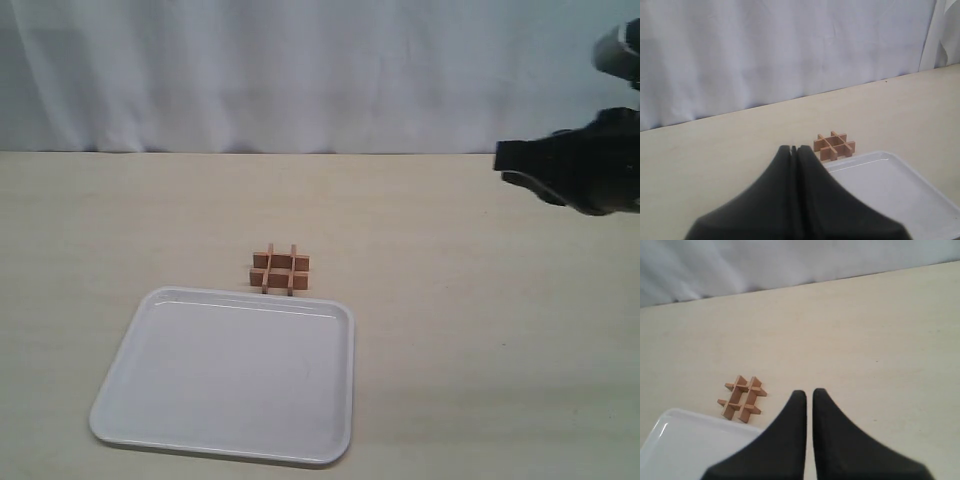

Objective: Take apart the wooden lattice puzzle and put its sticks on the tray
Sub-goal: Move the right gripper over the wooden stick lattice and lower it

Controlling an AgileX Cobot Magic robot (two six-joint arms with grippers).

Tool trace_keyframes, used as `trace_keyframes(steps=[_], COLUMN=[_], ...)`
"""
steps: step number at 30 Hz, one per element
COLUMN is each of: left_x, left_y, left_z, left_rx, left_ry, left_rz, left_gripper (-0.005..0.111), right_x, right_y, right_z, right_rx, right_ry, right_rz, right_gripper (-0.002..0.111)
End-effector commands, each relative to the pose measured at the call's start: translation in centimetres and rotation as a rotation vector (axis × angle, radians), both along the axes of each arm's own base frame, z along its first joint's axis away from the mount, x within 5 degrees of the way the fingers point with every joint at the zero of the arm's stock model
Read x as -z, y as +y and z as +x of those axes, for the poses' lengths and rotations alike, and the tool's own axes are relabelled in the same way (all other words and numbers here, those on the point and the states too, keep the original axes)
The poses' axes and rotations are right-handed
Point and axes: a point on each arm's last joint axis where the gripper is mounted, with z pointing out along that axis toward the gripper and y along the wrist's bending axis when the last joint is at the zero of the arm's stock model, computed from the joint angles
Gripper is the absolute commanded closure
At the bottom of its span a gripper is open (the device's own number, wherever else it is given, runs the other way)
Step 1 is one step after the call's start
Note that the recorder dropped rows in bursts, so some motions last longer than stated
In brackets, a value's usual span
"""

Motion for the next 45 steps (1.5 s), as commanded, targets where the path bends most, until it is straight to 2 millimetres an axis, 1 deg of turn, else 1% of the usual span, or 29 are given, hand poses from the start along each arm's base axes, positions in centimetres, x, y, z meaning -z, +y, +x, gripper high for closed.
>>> trace_keyframes(steps=[1,4,5,9,10,11,12,15,18,23,26,31,33,36,37,39,42,45], left_x=[0.0,0.0,0.0,0.0,0.0,0.0,0.0,0.0,0.0,0.0,0.0,0.0,0.0,0.0,0.0,0.0,0.0,0.0], left_y=[0.0,0.0,0.0,0.0,0.0,0.0,0.0,0.0,0.0,0.0,0.0,0.0,0.0,0.0,0.0,0.0,0.0,0.0], left_z=[0.0,0.0,0.0,0.0,0.0,0.0,0.0,0.0,0.0,0.0,0.0,0.0,0.0,0.0,0.0,0.0,0.0,0.0], left_rx=[0.004,0.004,0.004,0.004,0.004,0.004,0.004,0.004,0.004,0.004,0.004,0.004,0.004,0.004,0.004,0.004,0.004,0.004], left_ry=[-0.003,-0.003,-0.003,-0.003,-0.003,-0.003,-0.003,-0.003,-0.003,-0.003,-0.003,-0.003,-0.003,-0.003,-0.003,-0.003,-0.003,-0.003], left_rz=[-0.012,-0.012,-0.012,-0.012,-0.012,-0.012,-0.012,-0.012,-0.012,-0.014,-0.014,-0.014,-0.014,-0.014,-0.014,-0.014,-0.014,-0.014], left_gripper=[0.107,0.107,0.107,0.107,0.107,0.107,0.107,0.107,0.107,0.107,0.107,0.107,0.107,0.107,0.107,0.107,0.107,0.107], right_x=[0.1,0.4,0.8,1.3,1.1,1.6,1.5,2.6,3.7,5.9,7.6,10.0,11.2,11.8,12.2,12.4,13.1,14.3], right_y=[3.1,5.2,5.7,7.8,8.3,8.9,9.4,11.3,13.1,15.2,16.4,18.5,19.2,19.5,19.6,19.6,19.4,19.5], right_z=[3.2,5.4,6.0,8.3,8.9,9.5,10.1,11.8,13.6,16.8,18.4,19.8,20.5,20.8,21.0,21.0,21.2,21.6], right_rx=[-0.082,-0.118,-0.126,-0.123,-0.122,-0.125,-0.124,-0.148,-0.160,-0.161,-0.166,-0.200,-0.209,-0.212,-0.210,-0.205,-0.167,-0.156], right_ry=[0.054,0.118,0.154,0.236,0.242,0.273,0.280,0.346,0.404,0.507,0.555,0.594,0.604,0.604,0.606,0.610,0.616,0.603], right_rz=[-0.074,-0.159,-0.189,-0.313,-0.334,-0.372,-0.389,-0.471,-0.513,-0.527,-0.492,-0.357,-0.317,-0.304,-0.304,-0.301,-0.318,-0.309], right_gripper=[0.104,0.104,0.104,0.104,0.104,0.104,0.104,0.104,0.104,0.104,0.104,0.104,0.099,0.090,0.083,0.078,0.078,0.078])
